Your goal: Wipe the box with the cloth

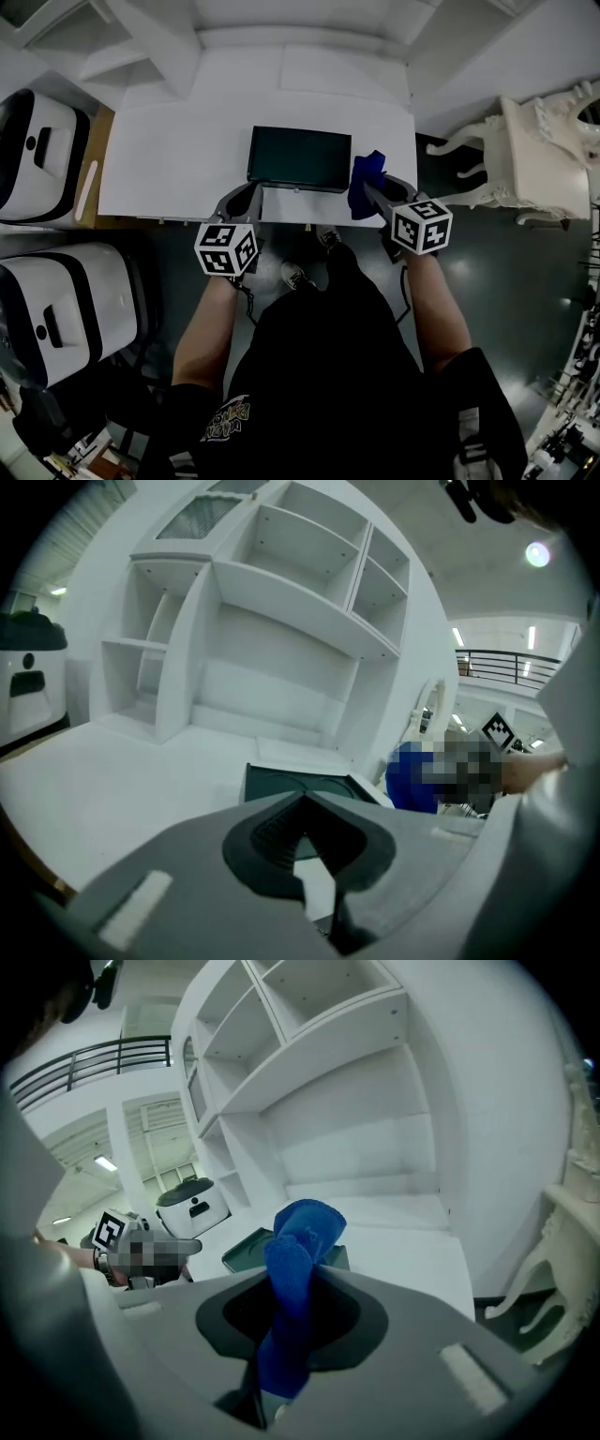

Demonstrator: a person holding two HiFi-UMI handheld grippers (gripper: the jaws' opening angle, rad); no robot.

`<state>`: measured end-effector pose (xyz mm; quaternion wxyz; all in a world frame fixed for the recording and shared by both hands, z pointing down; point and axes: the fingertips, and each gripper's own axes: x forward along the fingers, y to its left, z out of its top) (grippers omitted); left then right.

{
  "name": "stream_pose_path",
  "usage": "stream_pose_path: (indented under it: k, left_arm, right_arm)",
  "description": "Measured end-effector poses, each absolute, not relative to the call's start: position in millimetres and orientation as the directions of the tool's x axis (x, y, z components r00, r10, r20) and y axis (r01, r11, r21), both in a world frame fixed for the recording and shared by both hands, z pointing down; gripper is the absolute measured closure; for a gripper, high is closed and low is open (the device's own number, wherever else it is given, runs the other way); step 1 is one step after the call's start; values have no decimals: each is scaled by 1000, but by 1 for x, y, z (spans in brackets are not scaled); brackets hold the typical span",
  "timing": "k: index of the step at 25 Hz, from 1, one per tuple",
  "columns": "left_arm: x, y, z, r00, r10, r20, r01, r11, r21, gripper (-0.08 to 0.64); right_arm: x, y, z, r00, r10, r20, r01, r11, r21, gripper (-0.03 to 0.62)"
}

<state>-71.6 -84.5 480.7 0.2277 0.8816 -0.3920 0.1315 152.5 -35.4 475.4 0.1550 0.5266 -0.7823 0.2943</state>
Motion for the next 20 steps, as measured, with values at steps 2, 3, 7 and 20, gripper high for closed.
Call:
stream_pose_path:
  k: [2,3,7,20]
  left_arm:
    - [-69,-77,474,668,-621,410,-743,-591,315,558]
    - [-68,-73,473,669,-613,420,-741,-591,319,558]
    - [-63,-44,469,686,-578,442,-725,-598,342,558]
    - [-28,37,467,709,-554,436,-705,-568,425,558]
  right_arm:
    - [153,-30,468,-399,-740,542,-915,281,-290,492]
    - [153,-27,464,-402,-742,537,-914,287,-288,492]
    - [150,-9,458,-421,-736,531,-907,320,-275,492]
    - [151,37,466,-541,-658,524,-841,438,-319,492]
